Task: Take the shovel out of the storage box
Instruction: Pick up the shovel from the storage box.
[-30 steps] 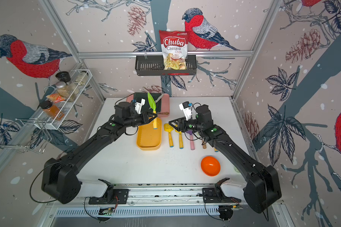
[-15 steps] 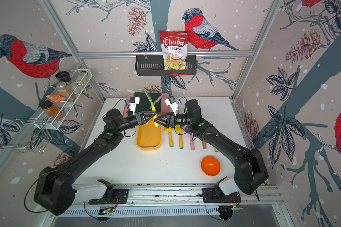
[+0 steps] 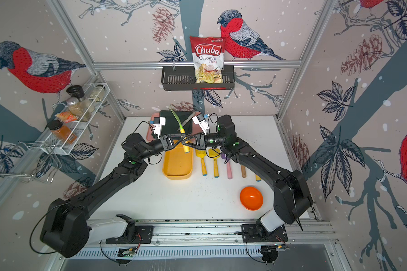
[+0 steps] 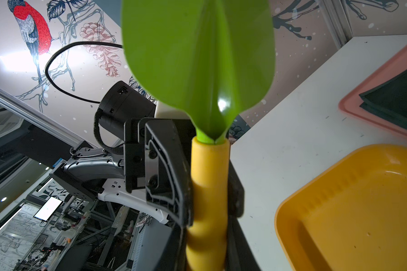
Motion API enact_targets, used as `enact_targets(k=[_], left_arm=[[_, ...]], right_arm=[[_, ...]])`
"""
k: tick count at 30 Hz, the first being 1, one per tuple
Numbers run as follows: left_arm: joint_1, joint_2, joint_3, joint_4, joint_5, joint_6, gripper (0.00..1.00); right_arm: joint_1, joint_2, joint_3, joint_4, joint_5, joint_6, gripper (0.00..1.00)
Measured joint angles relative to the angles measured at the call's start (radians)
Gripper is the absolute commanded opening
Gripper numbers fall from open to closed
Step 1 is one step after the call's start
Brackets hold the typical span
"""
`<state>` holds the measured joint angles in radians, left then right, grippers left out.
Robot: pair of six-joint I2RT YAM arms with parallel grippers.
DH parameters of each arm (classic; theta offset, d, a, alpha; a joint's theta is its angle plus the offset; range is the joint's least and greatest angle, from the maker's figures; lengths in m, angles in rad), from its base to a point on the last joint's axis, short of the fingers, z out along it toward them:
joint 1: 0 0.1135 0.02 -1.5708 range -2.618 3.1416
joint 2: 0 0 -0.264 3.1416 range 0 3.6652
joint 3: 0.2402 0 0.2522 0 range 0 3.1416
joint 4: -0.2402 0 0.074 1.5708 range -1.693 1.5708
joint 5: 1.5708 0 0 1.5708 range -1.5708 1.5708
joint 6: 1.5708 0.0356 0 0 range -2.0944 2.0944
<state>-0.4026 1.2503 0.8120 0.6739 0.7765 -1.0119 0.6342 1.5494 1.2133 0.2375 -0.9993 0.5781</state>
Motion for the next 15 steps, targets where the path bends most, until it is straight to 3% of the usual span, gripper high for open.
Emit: enact_targets(k=[3,4,9,15], left_arm=[[0.000,-0.005,-0.002,-0.004,0.000,0.003,0.67],[0.000,-0.006,-0.002,-0.005,0.002,-0.001,0.95],[0.000,-0.046,0.004,-0.062,-0.038,0.034,0.99],[0.000,-0.098,0.091,-0.382,-0.249,0.196,0.99]], right_arm=[[0.000,0.000,0.000,-0.008,-0.002,-0.007,0.08],[0.002,0.000,0.002,-0.023,0.003,-0.024,0.07],[-0.024,-0.040,0.036,-0.229,0.109,-0.115,0.06],[-0.142,-0.177,0.050,-0.587,0.484,-0.290,0.07]])
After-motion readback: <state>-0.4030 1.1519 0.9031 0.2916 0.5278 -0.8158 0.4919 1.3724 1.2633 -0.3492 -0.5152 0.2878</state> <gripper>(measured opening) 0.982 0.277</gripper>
